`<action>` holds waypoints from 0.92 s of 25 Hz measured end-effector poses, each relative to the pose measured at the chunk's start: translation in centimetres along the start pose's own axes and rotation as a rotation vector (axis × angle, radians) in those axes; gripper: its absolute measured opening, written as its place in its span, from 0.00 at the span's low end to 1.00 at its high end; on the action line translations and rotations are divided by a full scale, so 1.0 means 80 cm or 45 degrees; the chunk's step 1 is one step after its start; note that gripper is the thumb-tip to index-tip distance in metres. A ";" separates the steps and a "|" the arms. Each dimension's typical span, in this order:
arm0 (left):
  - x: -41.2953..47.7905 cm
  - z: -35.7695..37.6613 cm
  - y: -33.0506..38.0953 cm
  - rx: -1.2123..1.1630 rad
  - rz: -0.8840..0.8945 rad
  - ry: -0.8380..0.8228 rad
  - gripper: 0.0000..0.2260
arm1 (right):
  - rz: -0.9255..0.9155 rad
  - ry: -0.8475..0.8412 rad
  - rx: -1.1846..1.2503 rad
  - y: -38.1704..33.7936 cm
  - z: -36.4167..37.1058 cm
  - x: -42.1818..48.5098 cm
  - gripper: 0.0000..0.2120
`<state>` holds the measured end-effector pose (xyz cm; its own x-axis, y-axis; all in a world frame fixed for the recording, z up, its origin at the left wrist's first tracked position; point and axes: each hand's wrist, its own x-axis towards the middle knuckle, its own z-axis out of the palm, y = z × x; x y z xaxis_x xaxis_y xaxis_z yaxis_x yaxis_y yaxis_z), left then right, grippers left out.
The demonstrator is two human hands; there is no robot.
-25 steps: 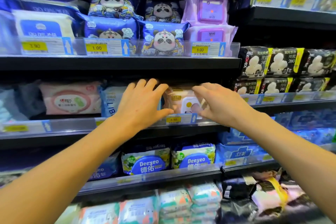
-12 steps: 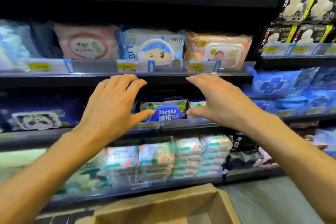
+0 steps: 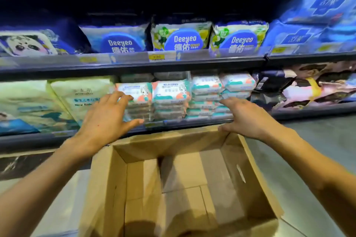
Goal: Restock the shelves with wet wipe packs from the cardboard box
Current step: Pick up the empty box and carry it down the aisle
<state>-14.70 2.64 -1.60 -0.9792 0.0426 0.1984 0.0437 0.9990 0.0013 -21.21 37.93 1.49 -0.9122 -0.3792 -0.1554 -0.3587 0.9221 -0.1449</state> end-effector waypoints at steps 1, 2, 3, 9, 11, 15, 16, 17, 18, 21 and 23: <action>-0.015 0.019 -0.001 0.009 -0.024 -0.065 0.36 | 0.034 -0.060 0.013 0.006 0.019 -0.004 0.41; -0.033 0.038 -0.001 0.021 -0.034 -0.118 0.36 | 0.063 -0.114 0.027 0.011 0.037 -0.009 0.40; -0.051 0.055 -0.003 0.031 -0.036 -0.165 0.35 | 0.087 -0.155 0.051 0.018 0.053 -0.014 0.39; -0.139 0.115 -0.024 -0.137 -0.343 -0.392 0.40 | 0.266 -0.192 0.228 0.058 0.133 -0.040 0.41; -0.151 0.118 -0.023 -0.210 -0.402 -0.449 0.41 | 0.264 -0.190 0.271 0.066 0.147 -0.042 0.46; -0.156 0.115 -0.025 -0.351 -0.575 -0.421 0.40 | 0.305 -0.100 0.410 0.079 0.158 -0.045 0.44; -0.158 0.116 -0.025 -0.341 -0.591 -0.436 0.40 | 0.321 -0.082 0.435 0.082 0.160 -0.045 0.43; -0.160 0.117 -0.026 -0.327 -0.598 -0.467 0.40 | 0.332 -0.077 0.442 0.085 0.161 -0.042 0.42; -0.161 0.117 -0.027 -0.318 -0.610 -0.497 0.41 | 0.358 -0.088 0.438 0.091 0.163 -0.038 0.40; -0.165 0.107 -0.031 -0.316 -0.709 -0.584 0.42 | 0.539 -0.177 0.591 0.113 0.162 -0.025 0.34; -0.175 0.101 -0.034 -0.317 -0.790 -0.709 0.42 | 0.706 -0.363 0.753 0.121 0.159 -0.029 0.28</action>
<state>-2.72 -0.55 -12.31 -0.7921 -0.4453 -0.4176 -0.5518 0.8148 0.1778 -20.03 46.75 -11.93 -0.8121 0.0363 -0.5825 0.3586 0.8185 -0.4489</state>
